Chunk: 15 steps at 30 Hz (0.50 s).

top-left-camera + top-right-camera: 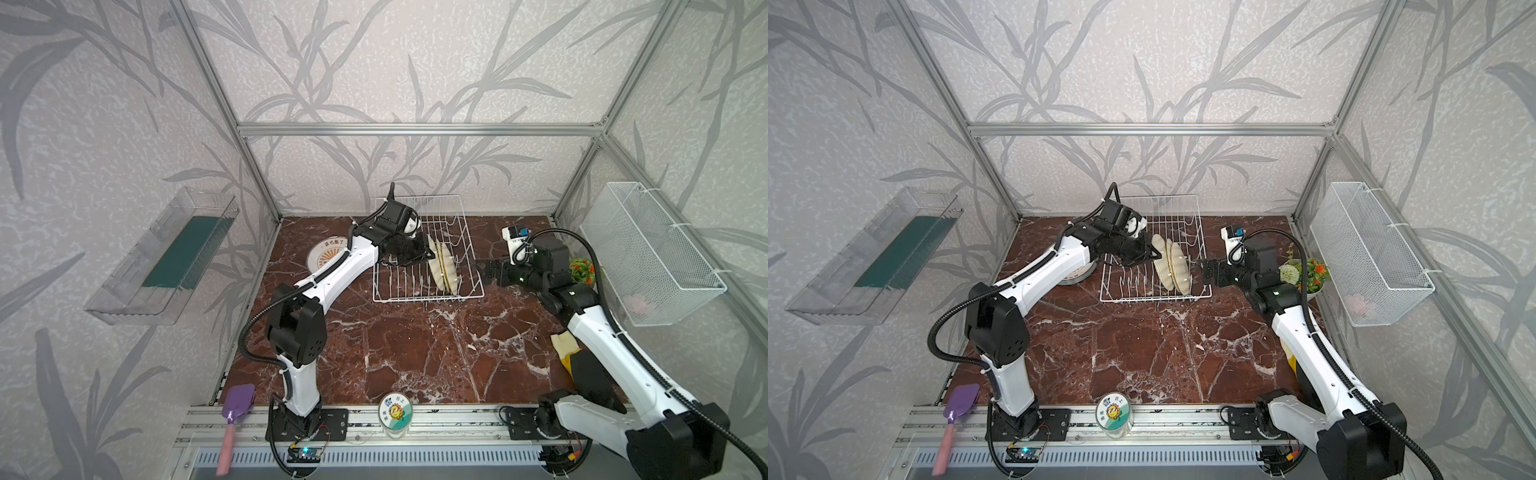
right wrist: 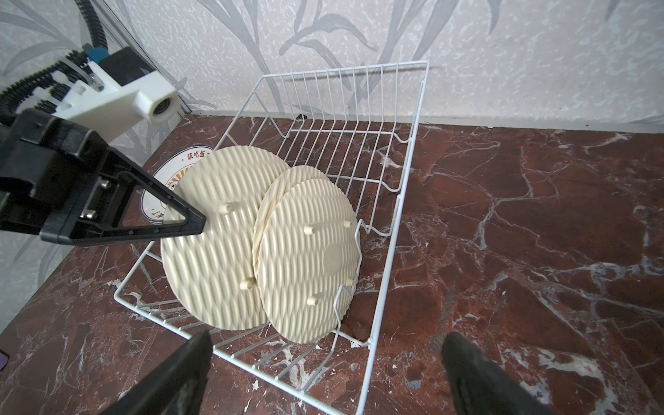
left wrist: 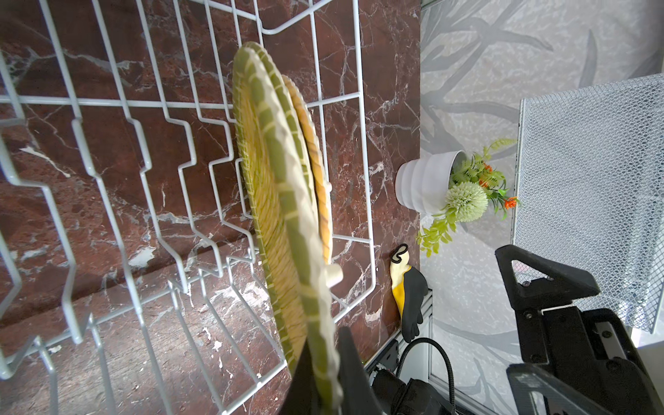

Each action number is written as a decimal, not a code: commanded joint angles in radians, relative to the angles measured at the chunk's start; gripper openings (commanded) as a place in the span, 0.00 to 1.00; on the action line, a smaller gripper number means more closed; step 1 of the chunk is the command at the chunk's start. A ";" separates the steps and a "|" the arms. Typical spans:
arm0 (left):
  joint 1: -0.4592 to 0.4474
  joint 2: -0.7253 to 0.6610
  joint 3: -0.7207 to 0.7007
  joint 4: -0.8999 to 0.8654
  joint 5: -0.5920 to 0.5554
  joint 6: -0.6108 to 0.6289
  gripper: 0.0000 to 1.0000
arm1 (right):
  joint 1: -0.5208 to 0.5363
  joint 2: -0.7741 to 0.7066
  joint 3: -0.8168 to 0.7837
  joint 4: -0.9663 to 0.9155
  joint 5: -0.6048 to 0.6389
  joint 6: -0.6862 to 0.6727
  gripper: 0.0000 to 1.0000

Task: Unload the plates from the dish rack
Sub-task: Pick up a plate from the dish rack.

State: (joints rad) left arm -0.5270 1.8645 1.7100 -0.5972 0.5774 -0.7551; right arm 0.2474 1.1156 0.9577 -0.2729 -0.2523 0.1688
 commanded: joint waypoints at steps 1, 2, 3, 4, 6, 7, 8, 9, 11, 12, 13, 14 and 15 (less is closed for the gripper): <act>0.009 -0.071 0.013 0.026 0.016 0.007 0.00 | -0.005 -0.011 -0.007 0.032 -0.012 0.010 0.99; 0.010 -0.073 0.018 0.015 0.014 0.012 0.00 | -0.005 -0.009 -0.008 0.035 -0.015 0.012 0.99; 0.011 -0.077 0.020 0.009 0.012 0.016 0.00 | -0.005 -0.006 -0.006 0.036 -0.016 0.014 0.99; 0.013 -0.083 0.020 0.005 0.012 0.018 0.00 | -0.005 -0.004 -0.006 0.038 -0.019 0.017 0.99; 0.015 -0.093 0.017 0.009 0.018 0.016 0.00 | -0.005 0.000 -0.005 0.041 -0.023 0.022 0.99; 0.016 -0.096 0.017 0.010 0.019 0.013 0.00 | -0.005 0.001 -0.006 0.044 -0.022 0.024 0.99; 0.017 -0.099 0.017 0.010 0.019 0.013 0.00 | -0.005 0.001 -0.007 0.044 -0.024 0.027 0.99; 0.017 -0.101 0.016 0.007 0.019 0.012 0.00 | -0.005 0.002 -0.007 0.046 -0.025 0.028 0.99; 0.017 -0.108 0.013 0.003 0.015 0.015 0.00 | -0.005 0.003 -0.005 0.046 -0.026 0.031 0.99; 0.018 -0.110 0.014 -0.007 0.013 0.019 0.00 | -0.005 0.003 -0.003 0.044 -0.027 0.032 0.99; 0.017 -0.111 0.016 -0.017 0.010 0.025 0.00 | -0.005 0.003 -0.001 0.043 -0.028 0.031 0.99; 0.018 -0.110 0.021 -0.030 0.005 0.033 0.00 | -0.005 0.003 0.002 0.040 -0.030 0.030 0.99; 0.018 -0.110 0.026 -0.046 -0.001 0.043 0.00 | -0.005 0.001 0.004 0.040 -0.036 0.027 0.99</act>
State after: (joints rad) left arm -0.5129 1.7966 1.7103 -0.6243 0.5766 -0.7437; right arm 0.2474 1.1179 0.9577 -0.2512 -0.2665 0.1917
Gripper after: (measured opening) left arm 0.088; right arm 0.990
